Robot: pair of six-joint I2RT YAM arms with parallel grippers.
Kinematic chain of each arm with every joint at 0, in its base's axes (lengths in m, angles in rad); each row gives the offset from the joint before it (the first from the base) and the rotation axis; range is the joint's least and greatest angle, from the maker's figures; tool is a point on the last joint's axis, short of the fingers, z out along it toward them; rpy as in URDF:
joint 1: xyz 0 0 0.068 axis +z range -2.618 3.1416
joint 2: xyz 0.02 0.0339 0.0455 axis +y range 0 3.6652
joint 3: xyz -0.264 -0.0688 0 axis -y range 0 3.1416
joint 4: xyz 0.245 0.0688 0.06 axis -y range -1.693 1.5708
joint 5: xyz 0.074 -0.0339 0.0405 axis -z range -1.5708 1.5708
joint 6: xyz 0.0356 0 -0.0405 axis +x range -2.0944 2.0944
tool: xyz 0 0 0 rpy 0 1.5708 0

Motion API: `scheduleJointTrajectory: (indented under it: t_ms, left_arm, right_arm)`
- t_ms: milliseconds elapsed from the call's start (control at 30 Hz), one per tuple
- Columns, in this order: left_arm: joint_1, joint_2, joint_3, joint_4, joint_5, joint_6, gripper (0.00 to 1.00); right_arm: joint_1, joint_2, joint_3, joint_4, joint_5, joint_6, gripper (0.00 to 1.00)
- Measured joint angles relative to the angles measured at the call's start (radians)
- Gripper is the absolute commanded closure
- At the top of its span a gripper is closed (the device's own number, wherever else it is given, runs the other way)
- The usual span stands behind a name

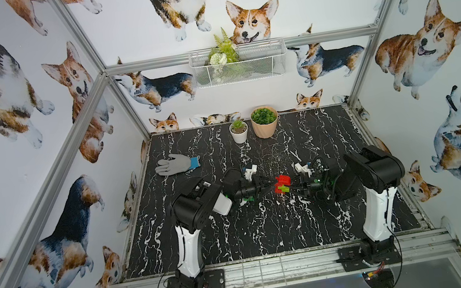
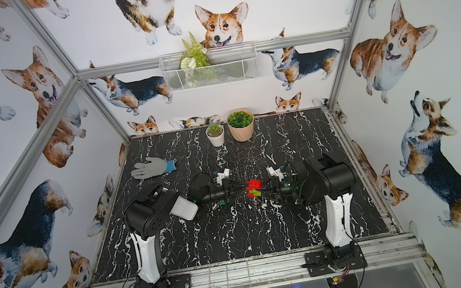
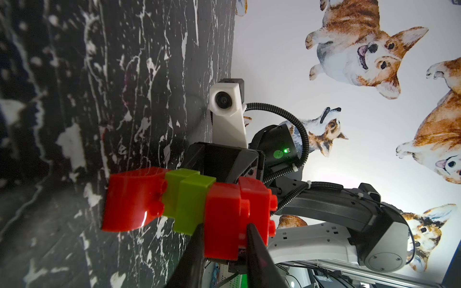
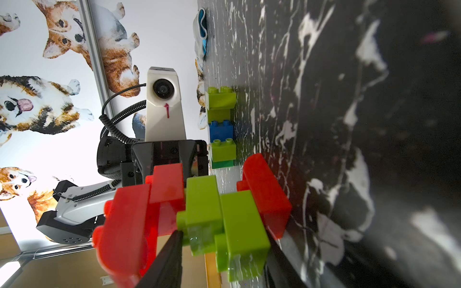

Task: Assemble the letter s with lego
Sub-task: Assemble the lego brick with the lego brick.

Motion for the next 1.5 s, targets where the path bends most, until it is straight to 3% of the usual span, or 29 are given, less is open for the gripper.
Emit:
scheduleJointTrajectory:
  t_ms: [667, 1500]
  left_arm:
    - [0.0, 0.025, -0.005, 0.052, 0.003, -0.024, 0.73]
    - [0.002, 0.018, 0.026, -0.054, 0.033, 0.057, 0.67]
  right_arm:
    - [-0.003, 0.006, -0.001, 0.018, -0.002, 0.014, 0.54]
    - [-0.006, -0.004, 0.0, -0.015, -0.007, -0.009, 0.54]
